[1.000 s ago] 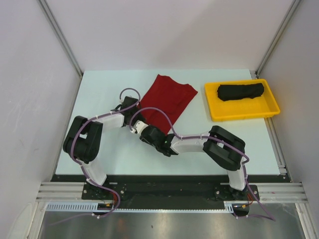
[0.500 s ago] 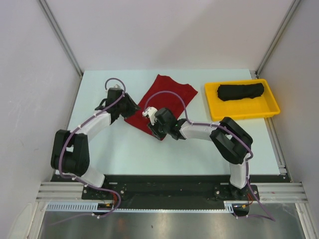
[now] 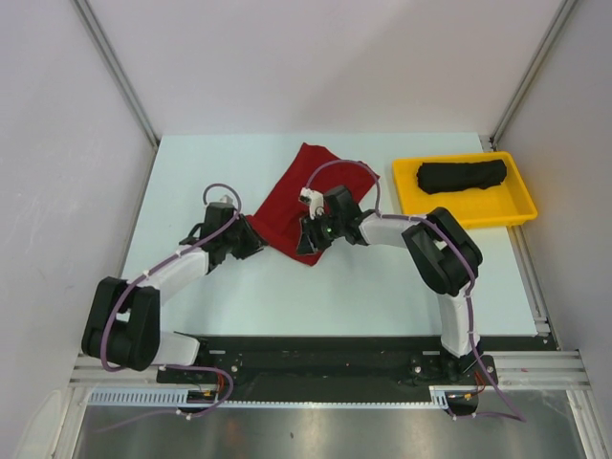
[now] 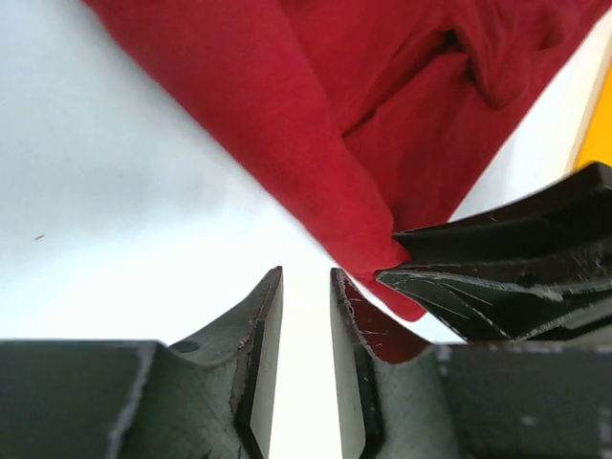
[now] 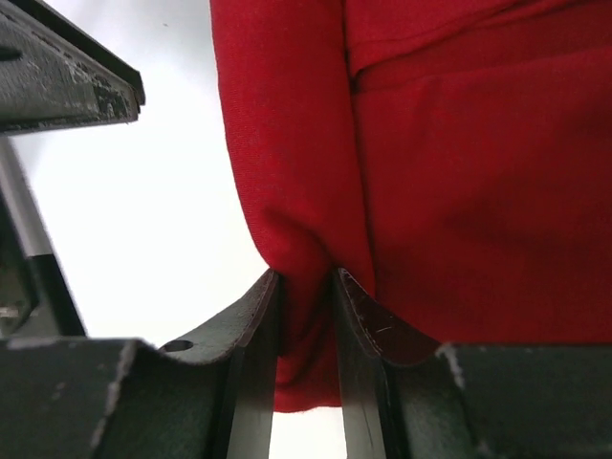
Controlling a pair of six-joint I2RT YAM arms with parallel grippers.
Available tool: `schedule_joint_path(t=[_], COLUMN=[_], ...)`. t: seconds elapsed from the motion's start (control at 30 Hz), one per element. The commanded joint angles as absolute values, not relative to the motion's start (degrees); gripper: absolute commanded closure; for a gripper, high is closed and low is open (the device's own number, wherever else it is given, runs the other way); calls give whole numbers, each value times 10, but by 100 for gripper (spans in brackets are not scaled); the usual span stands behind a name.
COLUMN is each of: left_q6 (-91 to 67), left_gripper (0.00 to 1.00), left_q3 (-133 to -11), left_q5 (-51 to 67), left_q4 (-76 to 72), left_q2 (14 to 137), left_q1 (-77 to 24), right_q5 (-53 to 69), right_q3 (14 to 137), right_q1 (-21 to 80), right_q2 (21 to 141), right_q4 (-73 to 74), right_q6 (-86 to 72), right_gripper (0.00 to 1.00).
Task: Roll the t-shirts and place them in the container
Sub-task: Roll the T-shirt to the center of the board.
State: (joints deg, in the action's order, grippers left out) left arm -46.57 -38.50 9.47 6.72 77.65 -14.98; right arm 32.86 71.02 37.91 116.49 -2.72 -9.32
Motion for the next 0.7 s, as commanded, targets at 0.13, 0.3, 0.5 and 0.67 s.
schedule_joint_path(t=[0.13, 0.3, 0.5, 0.67], left_q6=[-475, -477, -478, -478], left_gripper=[71, 72, 73, 74], left_q3=[-431, -465, -502, -525], left_q5=[97, 91, 85, 88], left_q4=[7, 7, 12, 19], left_q2=[824, 866, 903, 924], left_q1=[-172, -178, -180, -180], right_q5=[395, 403, 394, 384], right_q3=[729, 728, 728, 728], right_q1=[352, 346, 343, 341], right_q2=[1196, 1202, 1194, 1174], right_q4=[-55, -56, -48, -47], right_q6=[-162, -173, -179, -185], right_gripper=[69, 69, 67, 66])
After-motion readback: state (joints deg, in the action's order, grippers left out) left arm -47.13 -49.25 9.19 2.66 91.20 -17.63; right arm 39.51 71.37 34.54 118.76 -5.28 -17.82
